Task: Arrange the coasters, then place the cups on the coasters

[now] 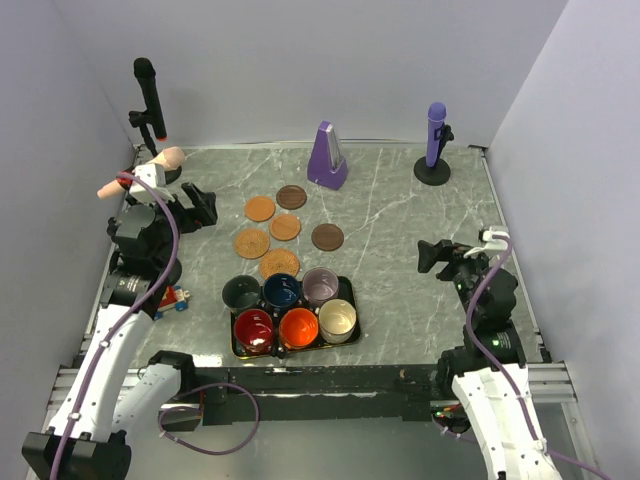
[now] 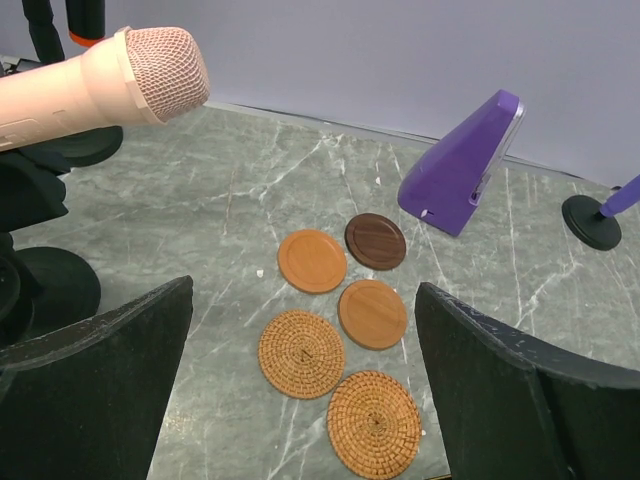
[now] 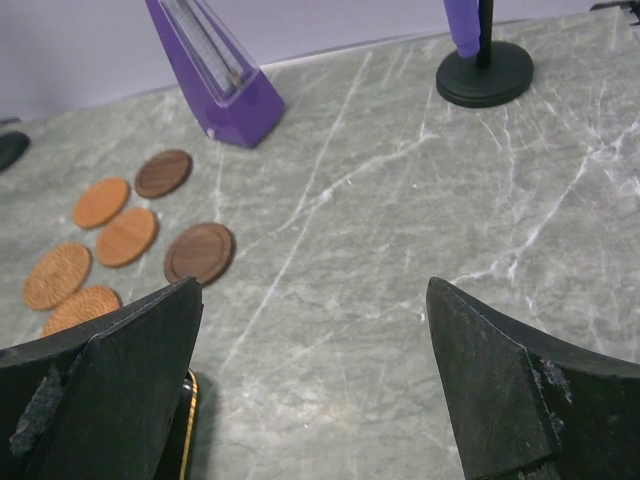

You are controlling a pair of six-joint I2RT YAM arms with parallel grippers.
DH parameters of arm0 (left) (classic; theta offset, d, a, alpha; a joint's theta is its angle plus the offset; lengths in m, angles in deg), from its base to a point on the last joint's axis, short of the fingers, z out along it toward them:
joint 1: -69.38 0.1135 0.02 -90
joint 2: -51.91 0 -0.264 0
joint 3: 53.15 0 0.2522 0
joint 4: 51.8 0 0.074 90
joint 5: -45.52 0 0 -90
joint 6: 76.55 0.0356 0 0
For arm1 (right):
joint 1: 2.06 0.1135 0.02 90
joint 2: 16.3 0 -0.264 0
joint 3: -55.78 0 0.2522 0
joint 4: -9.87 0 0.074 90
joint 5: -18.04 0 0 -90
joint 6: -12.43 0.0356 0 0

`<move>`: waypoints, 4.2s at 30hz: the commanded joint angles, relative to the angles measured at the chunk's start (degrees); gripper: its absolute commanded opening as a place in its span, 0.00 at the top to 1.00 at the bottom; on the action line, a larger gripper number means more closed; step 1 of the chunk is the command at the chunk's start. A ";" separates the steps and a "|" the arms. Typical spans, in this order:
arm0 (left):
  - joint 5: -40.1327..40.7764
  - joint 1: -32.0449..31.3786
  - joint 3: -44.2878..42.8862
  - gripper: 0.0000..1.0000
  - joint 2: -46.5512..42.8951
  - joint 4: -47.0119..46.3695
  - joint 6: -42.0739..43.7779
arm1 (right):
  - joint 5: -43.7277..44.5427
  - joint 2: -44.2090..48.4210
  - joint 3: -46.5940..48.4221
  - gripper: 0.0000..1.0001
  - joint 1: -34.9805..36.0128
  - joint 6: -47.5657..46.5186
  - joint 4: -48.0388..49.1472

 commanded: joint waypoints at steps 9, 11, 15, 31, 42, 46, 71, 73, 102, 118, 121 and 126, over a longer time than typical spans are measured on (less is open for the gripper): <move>-0.69 -0.23 -1.69 0.03 0.22 -3.40 0.52 | 0.28 3.67 1.92 0.01 -0.49 1.03 1.04; -3.60 -0.58 -2.48 0.03 1.80 -3.84 0.26 | -0.95 3.23 2.54 0.01 -0.40 0.76 0.07; -4.32 -5.75 -6.69 0.03 7.86 -0.95 2.01 | -1.65 2.52 3.51 0.01 -0.40 0.85 -1.95; -2.48 -16.84 -33.67 0.17 49.43 10.75 7.02 | -2.79 -3.63 11.68 0.01 -0.40 2.61 -11.18; 2.09 -14.74 -31.67 0.33 57.71 12.51 8.08 | -4.47 -5.39 13.00 0.01 -0.40 2.08 -13.73; 2.27 -12.28 -28.68 0.32 57.27 11.64 7.99 | -4.73 -5.48 13.18 0.01 -0.40 2.61 -13.91; 5.09 -10.87 -31.84 0.38 66.67 9.18 9.05 | -7.63 -6.53 13.00 0.03 -0.40 6.04 -13.20; 5.26 -10.87 -32.28 0.39 67.55 9.00 8.79 | -7.63 -6.62 13.00 0.03 -0.49 5.95 -13.03; 10.01 -9.81 -41.60 0.36 79.16 12.16 6.94 | -5.53 -6.27 13.35 0.03 -0.40 5.16 -13.64; 3.68 -6.03 -46.26 0.36 81.80 13.92 7.11 | -5.00 -6.71 13.27 0.03 -0.40 4.72 -14.08; 2.89 -6.12 -46.25 0.34 80.92 13.83 7.47 | -5.00 -6.62 13.35 0.02 -0.40 4.81 -14.26; 1.14 -6.65 -45.47 0.30 76.10 12.52 7.47 | -5.26 -6.36 13.53 0.03 -0.49 4.89 -14.69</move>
